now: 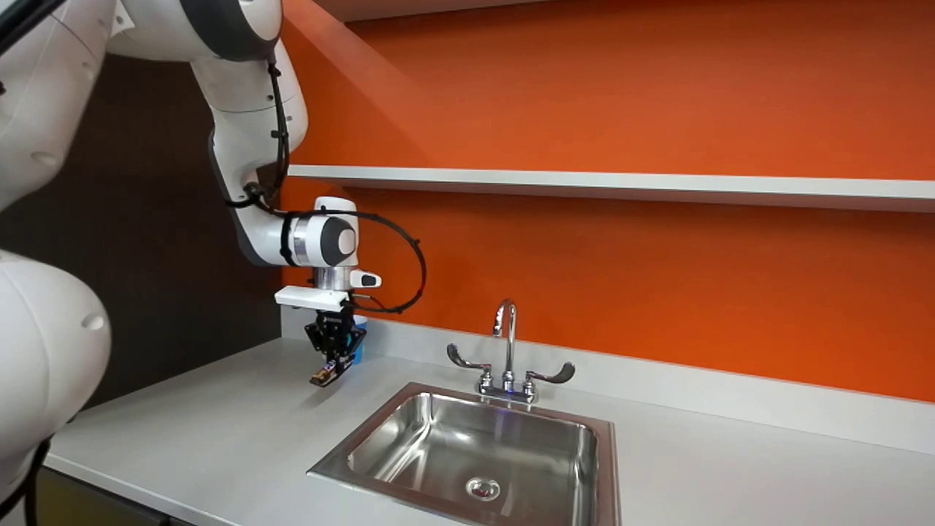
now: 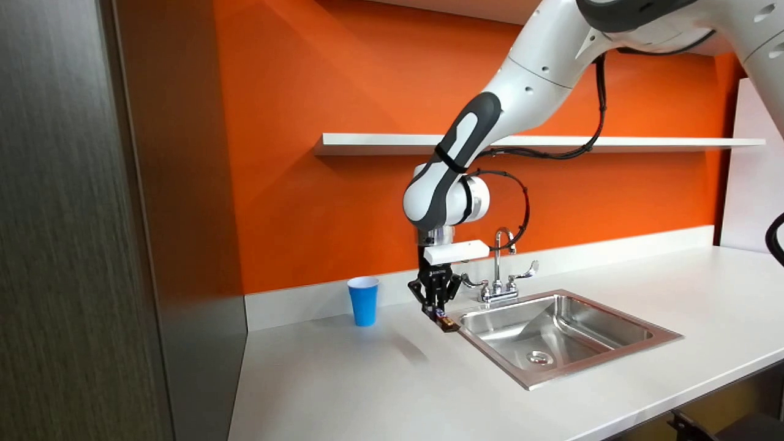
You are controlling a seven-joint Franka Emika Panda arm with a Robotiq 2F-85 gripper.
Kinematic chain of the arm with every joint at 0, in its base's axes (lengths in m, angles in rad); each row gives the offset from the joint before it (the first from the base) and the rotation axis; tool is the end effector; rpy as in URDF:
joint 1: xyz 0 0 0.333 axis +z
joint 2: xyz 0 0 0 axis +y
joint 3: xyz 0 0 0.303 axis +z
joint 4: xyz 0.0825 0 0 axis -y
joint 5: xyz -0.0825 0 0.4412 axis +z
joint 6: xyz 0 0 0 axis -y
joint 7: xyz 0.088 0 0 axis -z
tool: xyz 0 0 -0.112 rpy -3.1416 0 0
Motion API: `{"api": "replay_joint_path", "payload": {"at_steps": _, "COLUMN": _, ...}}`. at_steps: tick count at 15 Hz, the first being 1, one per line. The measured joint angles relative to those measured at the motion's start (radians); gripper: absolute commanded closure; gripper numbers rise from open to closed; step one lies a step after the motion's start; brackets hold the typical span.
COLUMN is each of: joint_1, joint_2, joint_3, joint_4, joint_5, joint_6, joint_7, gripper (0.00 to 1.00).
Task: Put the chocolate bar in the sink
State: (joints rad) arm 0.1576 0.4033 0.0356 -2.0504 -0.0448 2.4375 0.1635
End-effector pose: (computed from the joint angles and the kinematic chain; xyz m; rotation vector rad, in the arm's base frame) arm 0.6132 0.1201 0.1776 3.1228 0.0958 -0.0201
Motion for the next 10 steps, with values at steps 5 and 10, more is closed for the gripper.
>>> {"api": "replay_joint_path", "payload": {"at_steps": 5, "joint_1": -0.041, "joint_2": -0.017, "joint_3": -0.058, "joint_4": 0.015, "joint_5": 0.01, "joint_6": -0.012, "joint_7": 0.024, "gripper": 0.95}}
{"api": "replay_joint_path", "payload": {"at_steps": 10, "joint_1": -0.112, "joint_2": -0.008, "joint_3": -0.113, "joint_4": 0.015, "joint_5": 0.032, "joint_6": -0.012, "joint_7": 0.036, "gripper": 0.95}}
